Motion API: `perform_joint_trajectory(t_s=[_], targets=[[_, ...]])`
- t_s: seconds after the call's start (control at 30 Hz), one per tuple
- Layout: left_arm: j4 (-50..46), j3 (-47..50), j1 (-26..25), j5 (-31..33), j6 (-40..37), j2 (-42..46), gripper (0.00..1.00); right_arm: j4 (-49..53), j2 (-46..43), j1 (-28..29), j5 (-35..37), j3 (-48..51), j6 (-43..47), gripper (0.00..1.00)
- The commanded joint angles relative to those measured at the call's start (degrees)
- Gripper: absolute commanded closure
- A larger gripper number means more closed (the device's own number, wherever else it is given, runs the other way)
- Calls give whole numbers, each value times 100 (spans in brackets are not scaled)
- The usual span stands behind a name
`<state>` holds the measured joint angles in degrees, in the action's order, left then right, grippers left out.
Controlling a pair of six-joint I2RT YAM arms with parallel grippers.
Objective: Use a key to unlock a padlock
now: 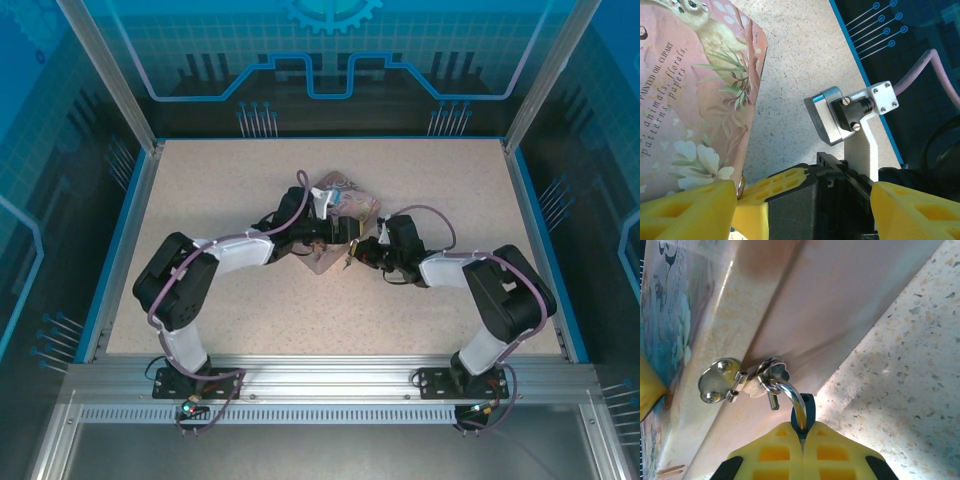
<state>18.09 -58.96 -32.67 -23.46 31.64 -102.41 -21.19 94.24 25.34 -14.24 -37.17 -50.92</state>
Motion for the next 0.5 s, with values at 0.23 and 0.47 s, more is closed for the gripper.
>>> perform_joint_trajectory(t_s=[0.23, 0.47], targets=[[-2599, 165, -109, 1202, -453, -14, 26, -182, -276, -280, -47, 295, -9, 98], [-2584, 353, -186, 1261, -339, 18, 27, -468, -179, -328, -88, 284, -337, 98]])
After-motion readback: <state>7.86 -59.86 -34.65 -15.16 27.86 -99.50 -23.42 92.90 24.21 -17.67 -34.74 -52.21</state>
